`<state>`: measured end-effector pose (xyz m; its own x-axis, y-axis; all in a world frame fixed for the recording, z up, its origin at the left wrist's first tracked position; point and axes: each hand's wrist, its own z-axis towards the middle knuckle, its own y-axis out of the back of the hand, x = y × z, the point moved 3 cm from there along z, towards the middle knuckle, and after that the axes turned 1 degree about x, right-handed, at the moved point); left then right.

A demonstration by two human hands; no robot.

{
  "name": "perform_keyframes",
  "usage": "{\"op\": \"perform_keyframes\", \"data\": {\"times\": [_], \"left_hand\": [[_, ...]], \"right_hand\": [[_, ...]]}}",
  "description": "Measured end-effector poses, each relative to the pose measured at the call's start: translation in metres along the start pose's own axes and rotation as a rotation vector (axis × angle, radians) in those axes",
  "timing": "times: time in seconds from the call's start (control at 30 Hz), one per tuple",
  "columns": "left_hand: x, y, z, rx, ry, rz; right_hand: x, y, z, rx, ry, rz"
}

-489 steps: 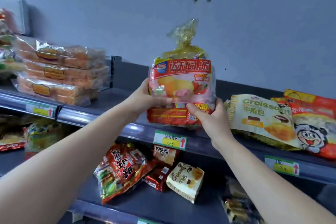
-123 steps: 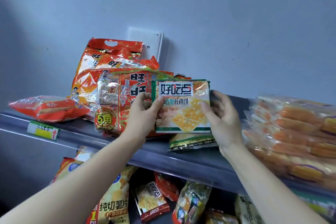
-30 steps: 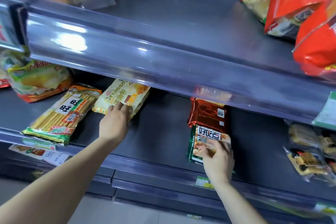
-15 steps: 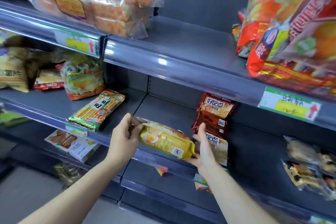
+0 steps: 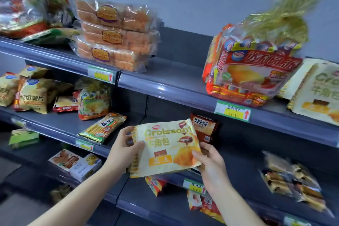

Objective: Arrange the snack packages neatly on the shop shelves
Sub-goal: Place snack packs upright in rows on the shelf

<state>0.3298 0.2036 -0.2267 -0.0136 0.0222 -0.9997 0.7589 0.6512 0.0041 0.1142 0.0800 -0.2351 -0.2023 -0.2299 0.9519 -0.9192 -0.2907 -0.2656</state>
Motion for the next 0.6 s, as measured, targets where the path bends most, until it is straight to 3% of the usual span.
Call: {"op": "perform_keyframes", "data": {"times": [0.2, 0.6], "left_hand": [[-0.024, -0.016, -0.027, 0.099, -0.105, -0.012], [-0.126, -0.129, -0.085, 0.403, -0.454, -0.062]], "right_hand": [[0.031, 0.025, -0.051, -0.036, 0.159, -0.123], [0.132, 0.117, -0.137, -0.411, 0.526, -0.365]]}}
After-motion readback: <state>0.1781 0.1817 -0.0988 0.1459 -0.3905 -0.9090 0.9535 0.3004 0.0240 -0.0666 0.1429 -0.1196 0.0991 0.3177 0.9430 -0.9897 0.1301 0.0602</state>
